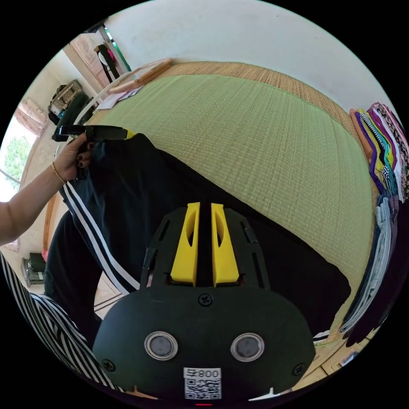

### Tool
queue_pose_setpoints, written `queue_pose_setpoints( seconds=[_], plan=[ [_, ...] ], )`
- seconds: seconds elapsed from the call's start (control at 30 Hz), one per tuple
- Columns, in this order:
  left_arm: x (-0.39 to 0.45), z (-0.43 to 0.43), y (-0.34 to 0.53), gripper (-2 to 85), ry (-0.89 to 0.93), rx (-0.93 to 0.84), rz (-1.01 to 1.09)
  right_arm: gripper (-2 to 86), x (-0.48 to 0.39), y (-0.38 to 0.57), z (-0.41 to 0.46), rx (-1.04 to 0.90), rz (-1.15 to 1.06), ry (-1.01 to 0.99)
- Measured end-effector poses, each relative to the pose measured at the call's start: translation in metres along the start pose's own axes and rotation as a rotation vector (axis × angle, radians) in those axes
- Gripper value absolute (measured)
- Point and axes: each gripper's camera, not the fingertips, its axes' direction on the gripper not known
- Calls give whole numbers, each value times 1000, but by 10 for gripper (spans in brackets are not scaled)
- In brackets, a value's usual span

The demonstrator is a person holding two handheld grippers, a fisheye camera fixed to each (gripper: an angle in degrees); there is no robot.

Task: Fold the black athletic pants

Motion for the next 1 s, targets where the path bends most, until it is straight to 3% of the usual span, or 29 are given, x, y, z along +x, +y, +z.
queue_pose_setpoints(
  seconds=[0.4, 0.63, 0.83, 1.0],
  plan=[
    [6, 22, -25, 15, 27, 49, 2, 2, -7, 19, -78, 162, 22, 15],
    [10, 48, -37, 16, 23, 38, -36, 3, 11, 20, -72, 80, 108, -78],
    [24, 51, -39, 15, -16, 149, -58, 2, 30, 39, -116, 168, 177, -116],
    [67, 77, -41, 5, -8, 156, 62, 2, 45, 59, -124, 129, 204, -92]
  ],
)
